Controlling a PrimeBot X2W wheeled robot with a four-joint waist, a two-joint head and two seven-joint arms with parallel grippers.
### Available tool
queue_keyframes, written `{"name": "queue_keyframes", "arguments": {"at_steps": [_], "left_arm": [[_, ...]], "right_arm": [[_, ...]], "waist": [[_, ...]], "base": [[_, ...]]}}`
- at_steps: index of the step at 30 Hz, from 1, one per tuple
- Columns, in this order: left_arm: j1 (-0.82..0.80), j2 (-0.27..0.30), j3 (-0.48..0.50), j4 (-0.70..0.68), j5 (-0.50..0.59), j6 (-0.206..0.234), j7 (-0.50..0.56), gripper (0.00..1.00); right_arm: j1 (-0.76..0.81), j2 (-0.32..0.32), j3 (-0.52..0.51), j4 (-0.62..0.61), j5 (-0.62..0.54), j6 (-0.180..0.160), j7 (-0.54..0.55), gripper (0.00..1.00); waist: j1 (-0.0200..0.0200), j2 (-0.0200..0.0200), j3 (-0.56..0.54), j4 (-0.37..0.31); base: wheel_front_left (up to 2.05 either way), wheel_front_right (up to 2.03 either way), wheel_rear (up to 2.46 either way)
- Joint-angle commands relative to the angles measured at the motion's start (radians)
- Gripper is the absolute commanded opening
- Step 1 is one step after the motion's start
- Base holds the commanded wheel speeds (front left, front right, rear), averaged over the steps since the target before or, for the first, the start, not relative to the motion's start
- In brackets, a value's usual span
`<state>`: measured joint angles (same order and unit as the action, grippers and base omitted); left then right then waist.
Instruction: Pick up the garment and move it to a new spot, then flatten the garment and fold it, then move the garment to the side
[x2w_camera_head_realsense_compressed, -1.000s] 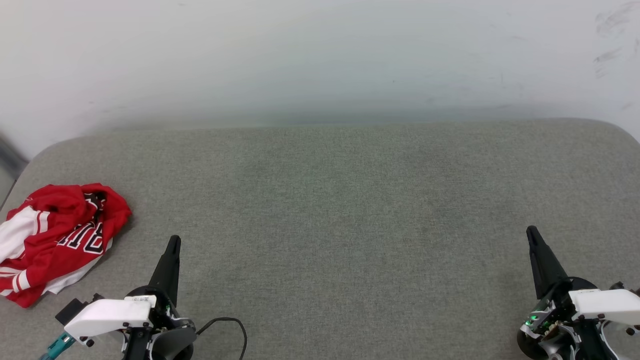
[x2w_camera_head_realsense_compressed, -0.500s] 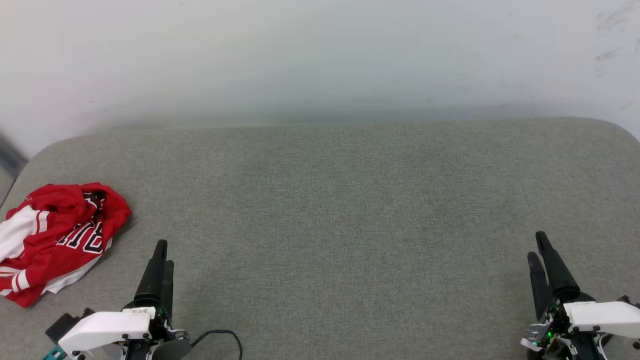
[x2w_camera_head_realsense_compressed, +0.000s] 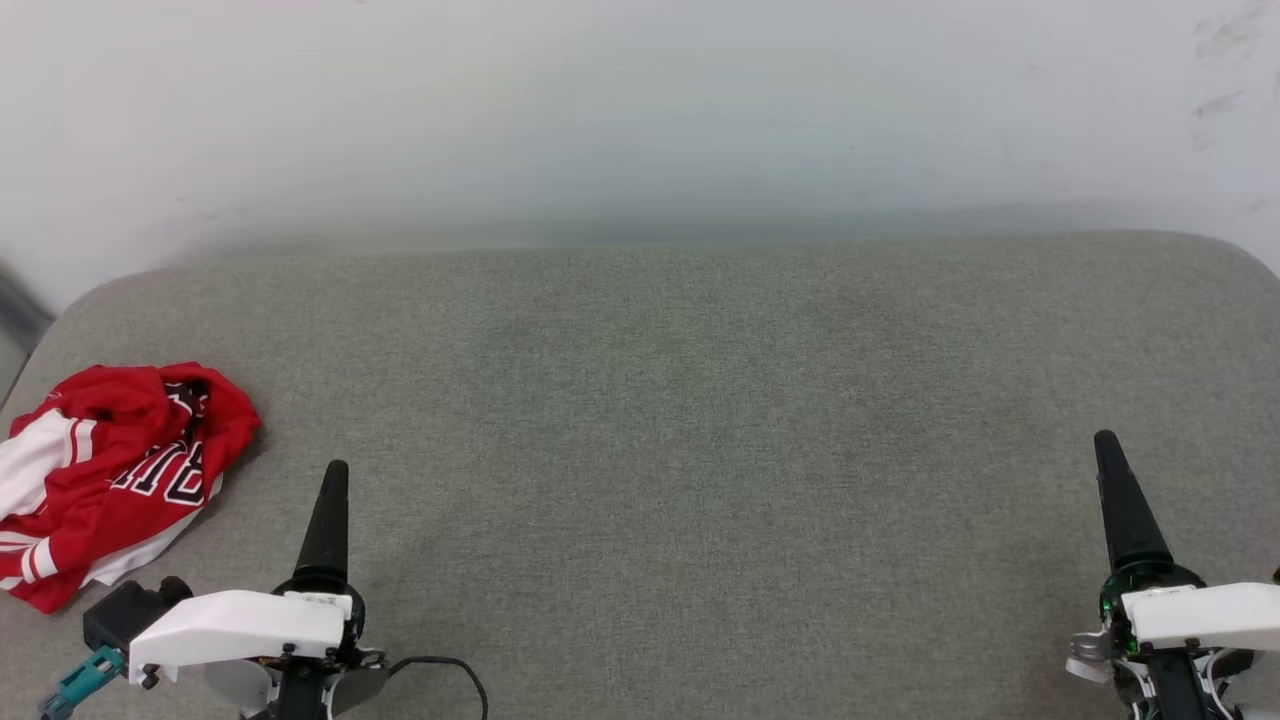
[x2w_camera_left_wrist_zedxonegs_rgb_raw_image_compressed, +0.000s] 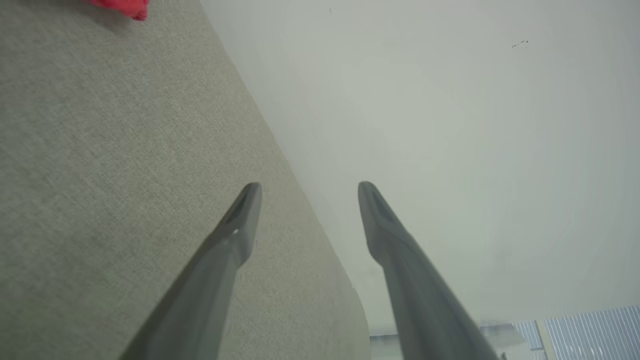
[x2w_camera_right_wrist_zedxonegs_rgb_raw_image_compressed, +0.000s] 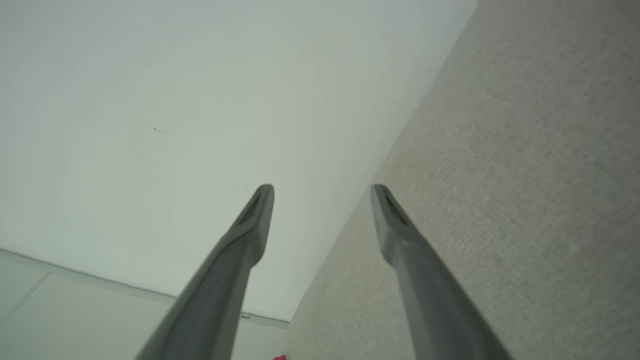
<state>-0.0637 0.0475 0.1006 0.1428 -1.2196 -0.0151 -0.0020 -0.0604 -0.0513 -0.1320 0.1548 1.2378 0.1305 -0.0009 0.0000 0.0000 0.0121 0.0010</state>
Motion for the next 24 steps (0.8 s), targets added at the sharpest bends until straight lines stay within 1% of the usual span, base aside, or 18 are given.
{"name": "queue_keyframes", "arguments": {"at_steps": [1, 5, 12, 20, 24], "left_arm": [[-0.002, 0.003, -0.007, -0.029, 0.049, 0.013, -0.011, 1.0], [0.004, 0.003, -0.025, -0.047, 0.138, 0.041, -0.026, 1.0], [0.015, 0.003, -0.047, -0.071, 0.269, 0.076, -0.052, 1.0], [0.026, 0.003, -0.067, -0.09, 0.394, 0.105, -0.079, 1.0], [0.03, 0.003, -0.081, -0.095, 0.461, 0.112, -0.093, 1.0]], "right_arm": [[-0.006, 0.0, 0.003, -0.034, -0.049, 0.0, -0.012, 1.0], [0.003, 0.0, 0.018, -0.068, -0.147, 0.0, -0.027, 1.0], [0.018, 0.0, 0.05, -0.114, -0.307, 0.0, -0.053, 1.0], [0.036, 0.0, 0.069, -0.138, -0.441, 0.0, -0.08, 1.0], [0.043, 0.0, 0.073, -0.144, -0.495, 0.0, -0.093, 1.0]], "waist": [[0.0, 0.0, 0.0, 0.0], [0.0, 0.0, 0.001, 0.0], [0.0, 0.0, 0.001, 0.001], [0.0, 0.0, 0.003, 0.003], [0.0, 0.0, 0.004, 0.004]], "base": [[0.0, 0.0, 0.0], [0.0, 0.0, 0.0], [0.0, 0.0, 0.0], [0.0, 0.0, 0.0], [0.0, 0.0, 0.0]]}}
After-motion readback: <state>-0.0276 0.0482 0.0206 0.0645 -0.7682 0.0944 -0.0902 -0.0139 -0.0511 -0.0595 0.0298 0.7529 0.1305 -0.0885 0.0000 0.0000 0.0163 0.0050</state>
